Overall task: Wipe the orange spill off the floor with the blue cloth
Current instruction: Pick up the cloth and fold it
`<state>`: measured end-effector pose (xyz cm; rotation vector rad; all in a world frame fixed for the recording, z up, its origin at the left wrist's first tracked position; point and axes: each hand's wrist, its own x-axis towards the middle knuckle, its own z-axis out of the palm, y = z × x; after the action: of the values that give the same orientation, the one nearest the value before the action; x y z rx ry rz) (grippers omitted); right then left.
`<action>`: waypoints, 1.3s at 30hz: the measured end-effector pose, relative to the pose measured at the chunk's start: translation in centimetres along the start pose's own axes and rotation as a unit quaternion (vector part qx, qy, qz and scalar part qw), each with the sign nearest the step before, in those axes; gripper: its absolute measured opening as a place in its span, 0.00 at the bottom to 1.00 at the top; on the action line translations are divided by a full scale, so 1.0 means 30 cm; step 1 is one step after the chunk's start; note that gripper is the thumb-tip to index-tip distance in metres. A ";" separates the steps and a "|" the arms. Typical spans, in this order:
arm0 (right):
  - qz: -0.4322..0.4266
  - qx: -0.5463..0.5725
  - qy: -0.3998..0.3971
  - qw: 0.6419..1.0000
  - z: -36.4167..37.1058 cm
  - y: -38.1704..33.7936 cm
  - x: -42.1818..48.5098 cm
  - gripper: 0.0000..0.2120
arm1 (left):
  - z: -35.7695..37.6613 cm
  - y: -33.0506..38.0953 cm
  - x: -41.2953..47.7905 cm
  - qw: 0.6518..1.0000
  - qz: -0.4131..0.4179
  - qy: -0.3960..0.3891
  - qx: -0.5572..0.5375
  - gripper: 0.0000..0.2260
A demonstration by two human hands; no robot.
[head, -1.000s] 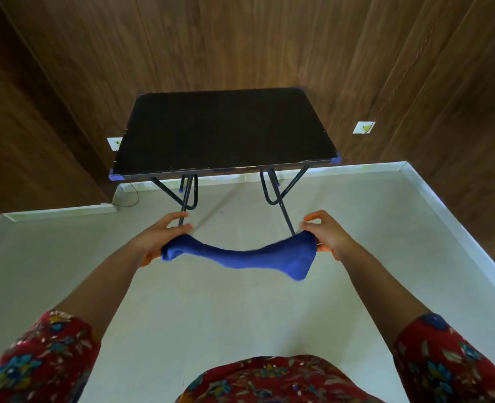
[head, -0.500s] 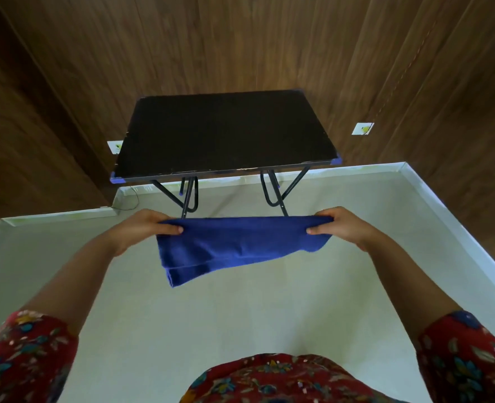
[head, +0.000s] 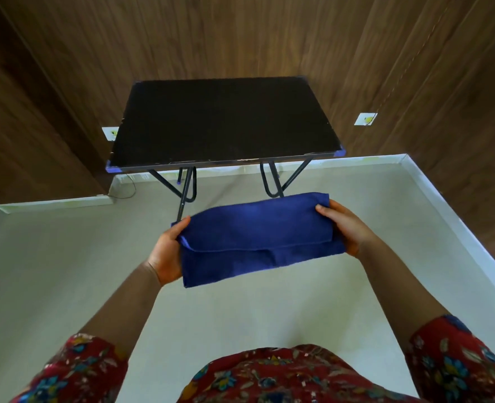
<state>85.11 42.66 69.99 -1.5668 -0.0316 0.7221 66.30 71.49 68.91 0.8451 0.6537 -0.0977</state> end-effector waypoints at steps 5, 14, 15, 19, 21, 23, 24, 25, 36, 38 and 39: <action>0.000 0.064 0.027 0.998 0.002 -0.040 0.008 0.13 | -0.055 0.089 0.018 0.984 0.049 -0.169 0.001 0.27; -0.065 0.088 -0.017 0.994 0.098 -0.146 0.033 0.09 | -0.016 -0.015 0.103 0.988 -0.008 -0.106 0.112 0.34; -0.066 0.092 -0.022 0.993 0.105 -0.153 0.043 0.10 | 0.001 -0.032 0.112 0.989 0.005 -0.086 0.122 0.29; -0.077 0.060 -0.013 0.995 0.120 -0.166 0.064 0.13 | 0.035 -0.038 0.118 0.994 0.028 -0.016 0.102 0.11; -0.087 0.097 0.002 0.991 0.143 -0.181 0.047 0.13 | 0.024 -0.019 0.129 0.998 0.026 -0.003 0.061 0.10; -0.101 0.106 0.021 0.989 0.146 -0.198 0.017 0.09 | 0.016 0.003 0.135 0.998 0.038 0.004 0.058 0.09; -0.097 0.112 0.011 0.989 0.126 -0.198 -0.002 0.07 | 0.018 0.012 0.131 0.997 0.047 0.002 0.061 0.06; -0.087 0.120 -0.002 0.989 0.109 -0.196 -0.021 0.07 | 0.016 0.019 0.135 0.996 0.057 0.001 0.073 0.06; -0.086 0.059 0.092 0.990 -0.076 -0.186 0.049 0.16 | 0.082 0.313 -0.009 0.839 0.429 0.027 0.335 0.15; -0.120 0.090 0.048 0.988 -0.147 -0.180 0.025 0.10 | 0.112 0.370 -0.052 0.818 0.450 -0.005 0.358 0.16; -0.134 0.105 0.044 0.984 -0.110 -0.202 0.016 0.08 | 0.124 0.387 -0.066 0.815 0.447 -0.010 0.370 0.16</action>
<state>89.38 40.87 75.14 -1.3581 -0.0961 0.4300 70.41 76.27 79.53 1.8368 0.1118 0.5310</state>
